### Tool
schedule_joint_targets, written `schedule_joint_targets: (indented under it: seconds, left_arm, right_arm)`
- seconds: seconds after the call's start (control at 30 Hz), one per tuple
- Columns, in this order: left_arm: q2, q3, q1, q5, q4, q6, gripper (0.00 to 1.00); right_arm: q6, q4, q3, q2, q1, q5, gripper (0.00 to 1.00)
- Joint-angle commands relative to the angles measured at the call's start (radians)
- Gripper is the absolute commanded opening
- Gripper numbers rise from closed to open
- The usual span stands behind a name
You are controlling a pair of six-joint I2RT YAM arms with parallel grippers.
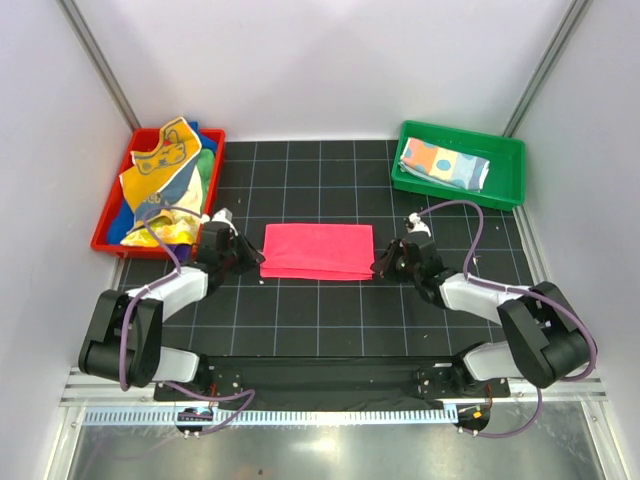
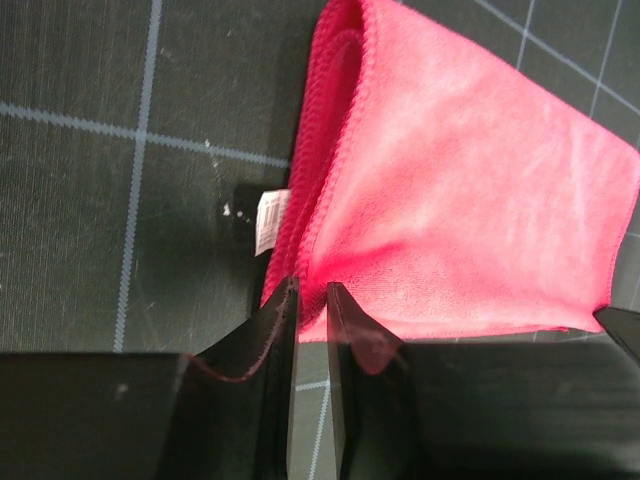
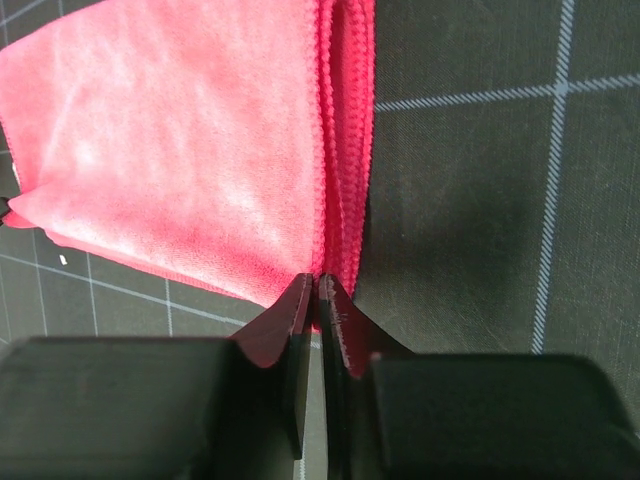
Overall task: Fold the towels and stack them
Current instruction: Fold the towel, then neatly place the folded towel into the bin
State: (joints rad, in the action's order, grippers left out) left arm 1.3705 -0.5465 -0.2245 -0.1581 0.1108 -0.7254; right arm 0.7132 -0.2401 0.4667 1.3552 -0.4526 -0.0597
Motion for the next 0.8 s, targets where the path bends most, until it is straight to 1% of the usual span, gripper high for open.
schedule_joint_targets:
  seconds: [0.0,0.07,0.1,0.17,0.2,0.27,0.3,0.4,0.53,0.57,0.63,0.67,0.77]
  left_arm:
    - [-0.036,0.019,-0.006,0.018,0.001,0.004,0.22]
    - [-0.051,0.014,-0.006,0.026,-0.029,0.003,0.27]
    - [-0.072,0.01,-0.006,0.028,-0.045,0.003,0.29]
    - [-0.103,-0.016,-0.007,0.04,-0.092,0.011,0.3]
    - [-0.135,-0.029,-0.006,0.057,-0.146,0.017,0.31]
    - [-0.162,-0.068,-0.006,0.078,-0.209,0.035,0.33]
    - [-0.175,-0.081,-0.007,0.089,-0.255,0.041,0.33]
    - [-0.202,-0.127,-0.018,0.077,-0.295,0.05,0.34]
    - [-0.147,-0.205,-0.079,0.097,-0.293,0.049,0.34]
    - [-0.104,-0.222,-0.107,0.103,-0.292,0.047,0.33]
    - [-0.055,-0.262,-0.128,0.117,-0.269,0.035,0.32]
    - [-0.003,-0.271,-0.142,0.12,-0.246,0.026,0.31]
    - [0.076,-0.287,-0.15,0.132,-0.226,-0.002,0.23]
  right_arm:
    - [0.005,-0.041,-0.007,0.01,-0.008,0.035,0.17]
    - [0.006,-0.021,-0.002,0.004,-0.008,0.04,0.2]
    - [0.006,-0.013,0.0,0.001,-0.008,0.041,0.25]
    - [0.003,0.037,0.012,-0.025,-0.008,0.055,0.3]
    - [0.002,0.056,0.015,-0.04,-0.008,0.055,0.34]
    - [-0.011,0.129,0.033,-0.091,-0.008,0.116,0.37]
    - [-0.015,0.152,0.039,-0.108,-0.008,0.132,0.37]
    - [-0.027,0.22,0.069,-0.159,-0.008,0.156,0.37]
    - [-0.02,0.234,0.119,-0.16,-0.037,0.175,0.37]
    - [-0.021,0.232,0.147,-0.148,-0.047,0.178,0.37]
    - [-0.014,0.222,0.19,-0.084,-0.078,0.182,0.36]
    - [-0.011,0.197,0.199,-0.055,-0.087,0.178,0.36]
    - [0.011,0.148,0.21,0.034,-0.09,0.143,0.33]
